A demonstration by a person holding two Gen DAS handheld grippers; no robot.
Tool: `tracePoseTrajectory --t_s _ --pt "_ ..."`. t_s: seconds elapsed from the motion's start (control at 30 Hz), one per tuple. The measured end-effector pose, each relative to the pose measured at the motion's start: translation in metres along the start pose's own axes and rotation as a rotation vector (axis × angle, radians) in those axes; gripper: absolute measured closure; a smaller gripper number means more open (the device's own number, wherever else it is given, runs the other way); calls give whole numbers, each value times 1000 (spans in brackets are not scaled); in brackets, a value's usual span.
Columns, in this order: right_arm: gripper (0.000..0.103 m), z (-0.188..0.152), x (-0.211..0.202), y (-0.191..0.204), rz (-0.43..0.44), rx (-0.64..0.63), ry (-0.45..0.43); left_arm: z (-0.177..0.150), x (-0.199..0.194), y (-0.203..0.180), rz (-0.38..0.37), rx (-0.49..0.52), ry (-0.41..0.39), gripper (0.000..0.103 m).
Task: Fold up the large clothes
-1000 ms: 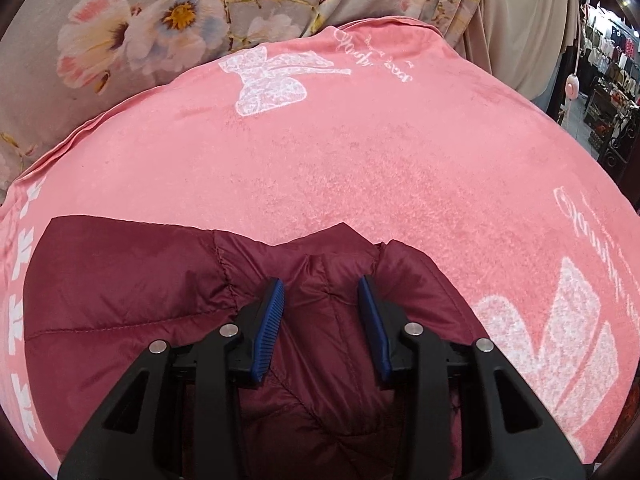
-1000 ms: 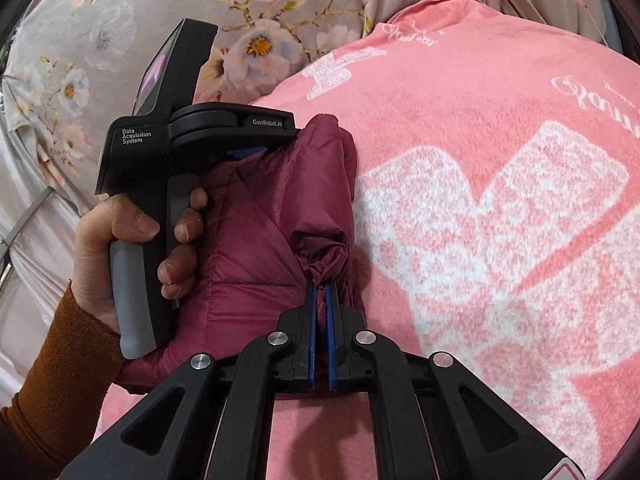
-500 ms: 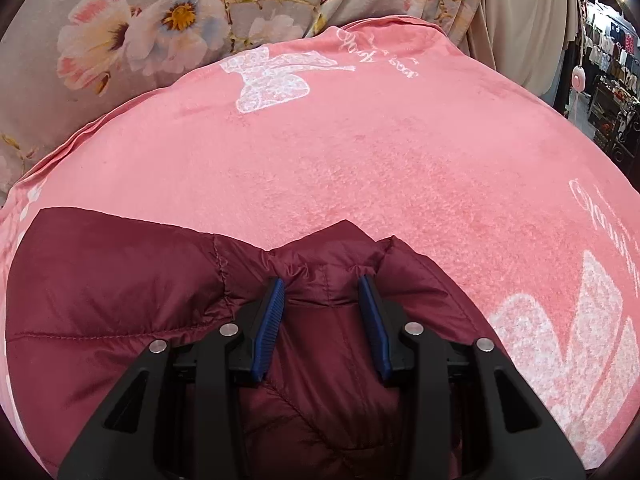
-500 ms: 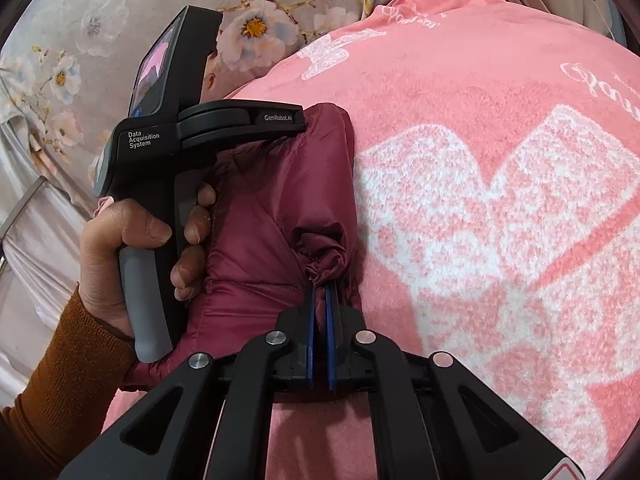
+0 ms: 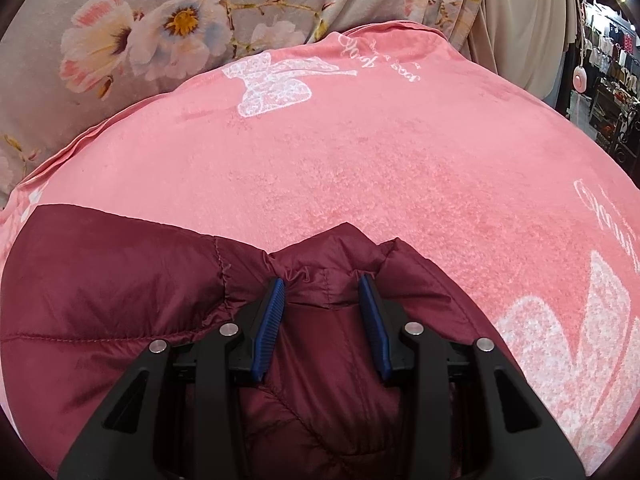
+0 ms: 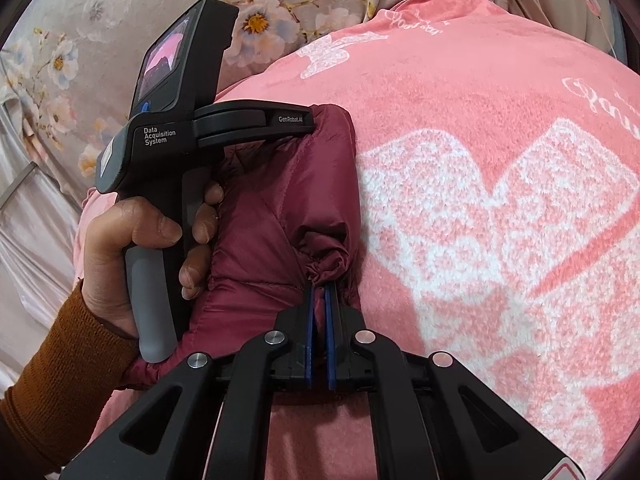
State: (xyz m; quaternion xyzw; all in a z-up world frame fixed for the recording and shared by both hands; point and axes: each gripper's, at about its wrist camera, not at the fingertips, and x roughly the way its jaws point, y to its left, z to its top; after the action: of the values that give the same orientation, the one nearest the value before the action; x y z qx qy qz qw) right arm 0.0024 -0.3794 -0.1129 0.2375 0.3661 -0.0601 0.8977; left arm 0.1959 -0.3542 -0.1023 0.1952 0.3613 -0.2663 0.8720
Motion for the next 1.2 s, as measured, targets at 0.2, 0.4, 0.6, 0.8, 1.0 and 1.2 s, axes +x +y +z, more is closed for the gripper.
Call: tracePoseTrajectory --t_s 0.2,0.4,0.6,0.8,1.0,1.2 --pt "101 2 1 -2 -7 -6 -3 0 0 0 4 -1 -12 65" --pt "96 8 -7 -19 108 53 5 -1 -26 14 -49 -57 -26 63" --pt "51 29 -42 -15 81 20 -55 -28 -134 79 -117 -270 -90 12" --pt "34 75 -25 -6 139 66 -45 -78 -149 165 -145 -524 -17 9" --pt "33 85 26 -3 134 113 60 -121 -111 192 -241 -680 65 9" --pt "30 75 50 -18 243 228 99 -135 -90 191 -342 -757 80 8"
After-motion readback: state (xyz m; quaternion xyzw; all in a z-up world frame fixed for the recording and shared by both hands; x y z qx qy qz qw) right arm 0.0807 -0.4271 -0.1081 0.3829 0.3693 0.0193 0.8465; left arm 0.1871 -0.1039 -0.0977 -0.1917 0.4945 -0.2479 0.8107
